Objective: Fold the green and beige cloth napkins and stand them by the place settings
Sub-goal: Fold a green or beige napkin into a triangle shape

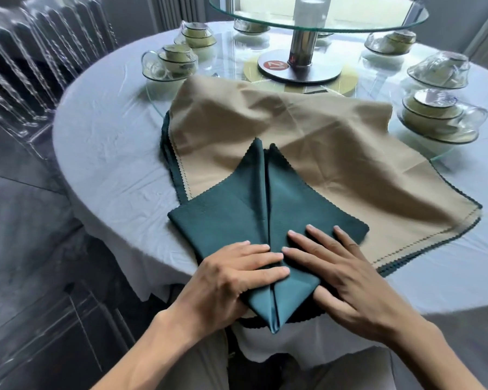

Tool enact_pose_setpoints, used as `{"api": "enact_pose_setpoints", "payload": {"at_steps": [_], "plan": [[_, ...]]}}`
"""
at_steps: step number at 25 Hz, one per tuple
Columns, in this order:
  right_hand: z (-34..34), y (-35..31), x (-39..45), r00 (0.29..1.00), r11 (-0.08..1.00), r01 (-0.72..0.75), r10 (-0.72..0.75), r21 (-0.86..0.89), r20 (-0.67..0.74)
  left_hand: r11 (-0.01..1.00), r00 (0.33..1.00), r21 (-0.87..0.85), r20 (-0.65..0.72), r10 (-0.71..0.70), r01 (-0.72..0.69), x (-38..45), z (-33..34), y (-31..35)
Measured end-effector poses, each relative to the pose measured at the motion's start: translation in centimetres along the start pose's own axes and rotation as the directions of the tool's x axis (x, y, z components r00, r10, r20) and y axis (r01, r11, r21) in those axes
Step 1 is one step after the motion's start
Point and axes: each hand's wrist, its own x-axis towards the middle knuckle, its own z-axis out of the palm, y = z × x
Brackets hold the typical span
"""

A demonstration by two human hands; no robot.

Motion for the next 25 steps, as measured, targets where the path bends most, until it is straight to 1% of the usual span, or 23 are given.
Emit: {"api": "enact_pose_setpoints", "payload": {"at_steps": [2,3,4,5,6,7,8,9,10,11,13,15,16,18,19,20,21,22,24,25], "plan": [[0.1,0.5,0.4,1.000,1.000,-0.003,0.004,-0.021,0.006,1.000,1.000,-0.001,0.010,0.002,-0.002,0.1,-0.1,0.0],[0.1,0.9,0.6,1.000,1.000,-0.010,0.010,-0.027,-0.019,1.000,1.000,-0.018,0.016,-0.001,0.001,0.3,-0.5,0.3],[-0.1,1.4,0.7,0.997,1.000,-0.022,0.021,-0.017,-0.071,0.999,1.000,-0.048,0.012,-0.004,0.004,0.5,-0.9,0.5],[-0.7,1.6,0.7,0.987,0.999,-0.033,0.033,0.003,-0.156,0.996,1.000,-0.090,0.009,-0.024,0.025,0.8,-1.7,1.0],[-1.6,1.6,0.6,0.967,0.998,-0.048,0.055,0.034,-0.247,0.987,0.998,-0.147,0.012,-0.058,0.059,1.2,-2.7,1.6],[-2.8,1.3,0.5,0.950,0.995,-0.059,0.081,0.083,-0.302,0.974,0.995,-0.204,0.012,-0.102,0.102,1.6,-4.0,2.3],[-4.3,0.8,0.4,0.948,0.986,-0.053,0.099,0.158,-0.301,0.958,0.990,-0.251,0.005,-0.144,0.141,2.2,-5.5,2.9],[-5.9,0.0,0.3,0.959,0.964,-0.031,0.103,0.265,-0.263,0.940,0.984,-0.292,0.010,-0.178,0.174,2.9,-7.3,3.6],[-7.5,-0.8,0.3,0.972,0.919,-0.006,0.098,0.394,-0.214,0.911,0.978,-0.356,0.051,-0.201,0.206,3.7,-9.2,4.3],[-9.3,-1.7,0.2,0.981,0.847,0.012,0.093,0.532,-0.170,0.859,0.967,-0.445,0.093,-0.237,0.254,4.8,-11.3,5.0],[-12.8,-2.8,0.2,0.989,0.661,0.009,0.104,0.750,-0.103,0.699,0.950,-0.645,0.168,-0.264,0.308,7.1,-15.3,5.5],[-15.8,-2.9,0.2,0.993,0.495,-0.029,0.115,0.869,-0.033,0.576,0.937,-0.743,0.220,-0.269,0.340,10.2,-18.2,4.9],[-16.9,-2.7,0.3,0.992,0.434,-0.049,0.126,0.900,-0.007,0.526,0.924,-0.763,0.269,-0.271,0.377,11.9,-19.1,4.4],[-17.7,-1.9,0.9,0.979,0.359,-0.124,0.199,0.925,0.054,0.447,0.875,-0.753,0.387,-0.291,0.483,14.9,-18.7,2.4],[-17.1,-1.2,1.4,0.963,0.348,-0.182,0.250,0.920,0.096,0.416,0.837,-0.727,0.452,-0.309,0.546,15.9,-17.4,1.0],[-15.8,-0.1,1.9,0.939,0.366,-0.253,0.317,0.896,0.135,0.385,0.787,-0.687,0.519,-0.333,0.616,16.7,-15.6,-0.4],[-14.2,1.1,2.4,0.905,0.410,-0.334,0.392,0.849,0.167,0.360,0.734,-0.640,0.579,-0.355,0.679,17.0,-13.3,-1.8],[-12.3,2.5,2.9,0.871,0.475,-0.411,0.456,0.778,0.182,0.346,0.681,-0.587,0.629,-0.376,0.732,17.1,-10.9,-3.1],[-9.0,4.9,3.3,0.838,0.598,-0.509,0.507,0.619,0.199,0.358,0.586,-0.465,0.684,-0.435,0.810,16.8,-6.7,-5.3],[-8.0,5.7,3.3,0.833,0.634,-0.527,0.517,0.566,0.196,0.361,0.553,-0.423,0.696,-0.458,0.831,16.7,-5.3,-5.9]]}}
